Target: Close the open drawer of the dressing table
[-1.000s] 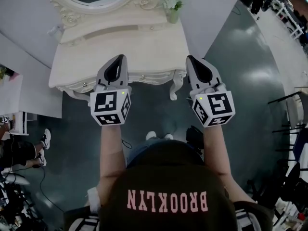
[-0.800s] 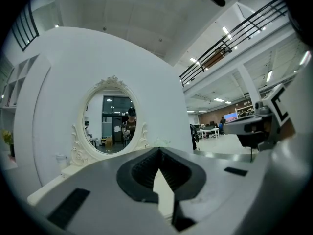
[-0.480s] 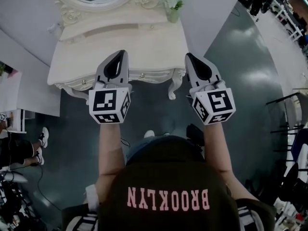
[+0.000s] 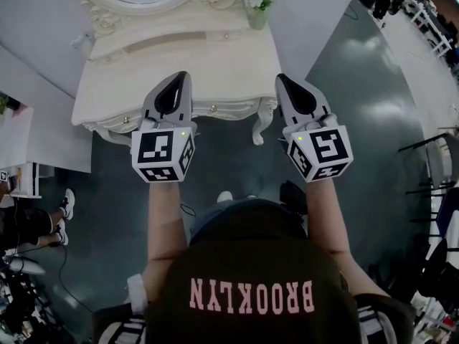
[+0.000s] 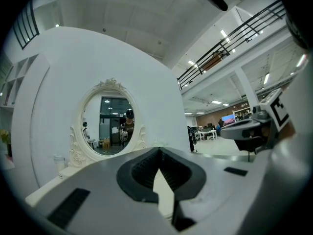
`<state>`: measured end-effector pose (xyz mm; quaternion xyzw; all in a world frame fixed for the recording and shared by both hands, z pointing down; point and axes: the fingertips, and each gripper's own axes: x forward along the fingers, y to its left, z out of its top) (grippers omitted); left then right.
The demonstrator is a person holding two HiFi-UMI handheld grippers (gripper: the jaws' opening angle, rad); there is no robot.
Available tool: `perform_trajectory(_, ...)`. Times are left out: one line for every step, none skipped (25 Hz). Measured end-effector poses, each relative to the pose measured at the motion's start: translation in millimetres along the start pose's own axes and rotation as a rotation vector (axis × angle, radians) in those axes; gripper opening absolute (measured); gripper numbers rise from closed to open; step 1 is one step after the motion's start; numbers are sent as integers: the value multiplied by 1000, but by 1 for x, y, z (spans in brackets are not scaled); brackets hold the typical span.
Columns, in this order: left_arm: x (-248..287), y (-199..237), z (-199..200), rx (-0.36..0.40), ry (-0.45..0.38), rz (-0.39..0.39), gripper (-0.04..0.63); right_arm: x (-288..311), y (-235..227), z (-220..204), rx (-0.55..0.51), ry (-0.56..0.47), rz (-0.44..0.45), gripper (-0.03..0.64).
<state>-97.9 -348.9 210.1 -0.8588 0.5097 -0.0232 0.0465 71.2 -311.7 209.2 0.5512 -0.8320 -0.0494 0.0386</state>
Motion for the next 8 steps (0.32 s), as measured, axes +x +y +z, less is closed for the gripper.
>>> perform_trajectory(0, -1, -1, 0, 3, -1, 5, -1, 0, 0, 1, 0, 0, -6)
perform_trajectory(0, -3, -2, -1, 5, -3, 6, -2, -1, 0, 2, -1, 0, -6)
perform_trajectory(1, -5, -4, -4, 6, -5, 5, -3, -3, -2, 1, -2, -3, -6)
perform_trajectory(2, -8, -6, -7, 7, -7, 5, -4, -6, -4, 1, -4, -8, -6)
perform_trajectory(4, -11, -9, -10, 7, -8, 5, -6, -11, -8, 2, -5, -14, -6)
perform_trajectory(6, -15, -12, -11, 8, -10, 5, -8, -15, -12, 5, -7, -20, -6)
perform_trajectory(8, -18, -15, -11, 9, -12, 6, -10, -19, -16, 8, -8, -28, -6)
perform_trajectory(9, -22, -18, -10, 10, -13, 6, -12, -24, -20, 13, -9, -35, -6)
